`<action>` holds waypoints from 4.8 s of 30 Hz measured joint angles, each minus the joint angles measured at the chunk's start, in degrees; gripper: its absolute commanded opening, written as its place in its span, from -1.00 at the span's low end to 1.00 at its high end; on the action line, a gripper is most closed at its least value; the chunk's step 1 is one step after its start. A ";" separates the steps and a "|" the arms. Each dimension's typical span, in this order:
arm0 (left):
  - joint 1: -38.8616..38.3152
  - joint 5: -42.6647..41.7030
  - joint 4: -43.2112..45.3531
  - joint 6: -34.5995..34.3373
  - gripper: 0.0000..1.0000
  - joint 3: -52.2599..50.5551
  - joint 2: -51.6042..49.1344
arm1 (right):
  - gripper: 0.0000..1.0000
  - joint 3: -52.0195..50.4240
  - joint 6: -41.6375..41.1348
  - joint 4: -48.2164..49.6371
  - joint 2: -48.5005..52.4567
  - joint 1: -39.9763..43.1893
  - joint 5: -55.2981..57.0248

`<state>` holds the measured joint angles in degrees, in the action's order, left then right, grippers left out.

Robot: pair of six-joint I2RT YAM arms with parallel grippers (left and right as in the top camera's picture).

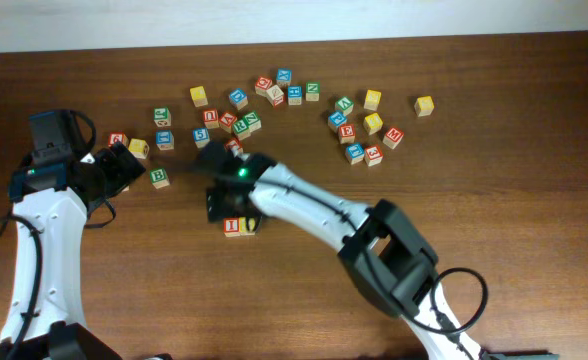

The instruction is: Spell out ICRA

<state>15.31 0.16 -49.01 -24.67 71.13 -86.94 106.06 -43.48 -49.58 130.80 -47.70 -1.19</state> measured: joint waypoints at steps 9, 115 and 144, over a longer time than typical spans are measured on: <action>0.00 0.00 -0.02 0.00 0.99 0.00 0.00 | -0.66 6.95 3.80 -10.38 -0.02 9.90 -4.33; 0.00 0.00 -0.02 0.02 0.99 0.00 0.00 | 0.97 17.25 21.75 -22.82 -3.78 15.50 -2.95; 0.00 0.00 -0.02 0.02 0.99 0.00 0.00 | 0.97 17.25 23.15 -23.69 -3.76 25.70 -2.75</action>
<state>15.31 0.16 -49.04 -24.64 71.13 -86.94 123.31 -20.34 -73.28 127.04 -22.00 -3.95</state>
